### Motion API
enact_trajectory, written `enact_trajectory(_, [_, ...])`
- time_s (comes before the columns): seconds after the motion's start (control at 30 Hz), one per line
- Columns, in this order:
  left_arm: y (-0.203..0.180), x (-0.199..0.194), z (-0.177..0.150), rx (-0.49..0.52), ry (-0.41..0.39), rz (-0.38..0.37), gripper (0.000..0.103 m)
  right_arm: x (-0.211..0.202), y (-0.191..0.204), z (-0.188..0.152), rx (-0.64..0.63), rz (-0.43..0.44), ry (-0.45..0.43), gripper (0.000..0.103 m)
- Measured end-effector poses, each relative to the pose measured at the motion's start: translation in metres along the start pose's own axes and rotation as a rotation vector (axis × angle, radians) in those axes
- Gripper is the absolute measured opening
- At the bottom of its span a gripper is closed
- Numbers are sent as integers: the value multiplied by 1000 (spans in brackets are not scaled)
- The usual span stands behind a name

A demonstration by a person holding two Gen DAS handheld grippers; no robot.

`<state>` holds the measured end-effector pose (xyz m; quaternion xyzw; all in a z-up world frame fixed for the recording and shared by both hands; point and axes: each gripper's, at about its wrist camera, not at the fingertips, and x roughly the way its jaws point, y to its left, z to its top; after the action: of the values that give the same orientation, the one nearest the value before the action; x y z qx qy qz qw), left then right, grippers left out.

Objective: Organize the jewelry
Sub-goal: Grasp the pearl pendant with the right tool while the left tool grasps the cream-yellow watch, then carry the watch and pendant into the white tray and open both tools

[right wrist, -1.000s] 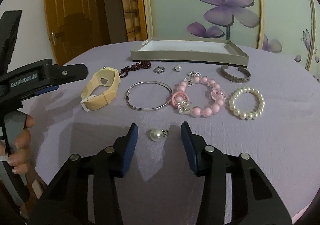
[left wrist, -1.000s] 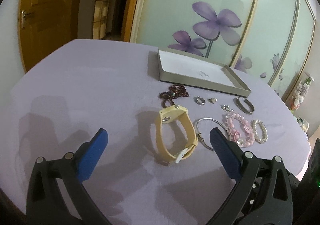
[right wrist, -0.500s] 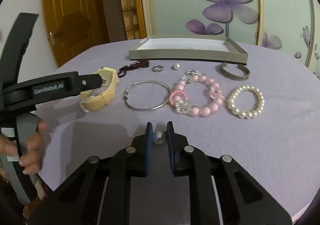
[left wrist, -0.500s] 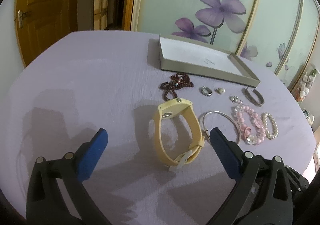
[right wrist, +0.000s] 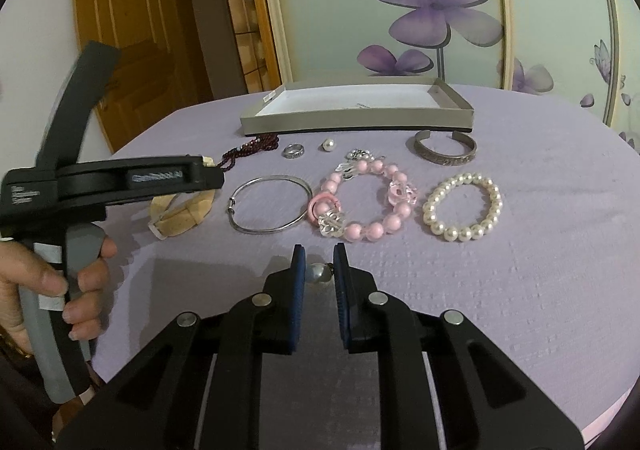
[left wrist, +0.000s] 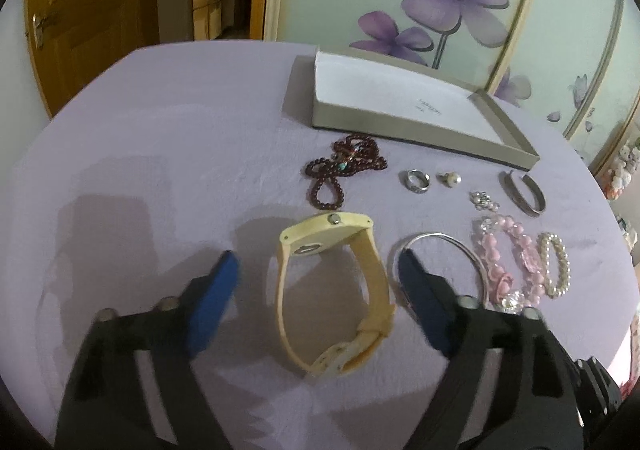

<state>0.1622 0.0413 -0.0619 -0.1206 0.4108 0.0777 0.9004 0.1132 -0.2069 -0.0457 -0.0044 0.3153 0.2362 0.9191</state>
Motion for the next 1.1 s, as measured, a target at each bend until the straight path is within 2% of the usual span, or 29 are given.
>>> enact_trajectory(0.17, [5, -2, 0, -10, -15, -9, 48, -3, -6, 6, 7, 4, -16, 15])
enact_trajectory(0.47, [17, -21, 7, -22, -54, -30, 46, -17, -16, 36, 9, 38, -72, 15])
enact_trajectory(0.73, [13, -43, 51, 4, -137, -89, 47, -13, -42, 106, -9, 34, -123, 15])
enact_trajectory(0.9, [1, -41, 84, 23, -184, -117, 47, 15, -60, 149, -48, -19, -137, 15])
enact_trajectory(1.1, [-21, -8, 123, 42, -185, -156, 47, 78, -84, 177, -51, -35, -38, 15])
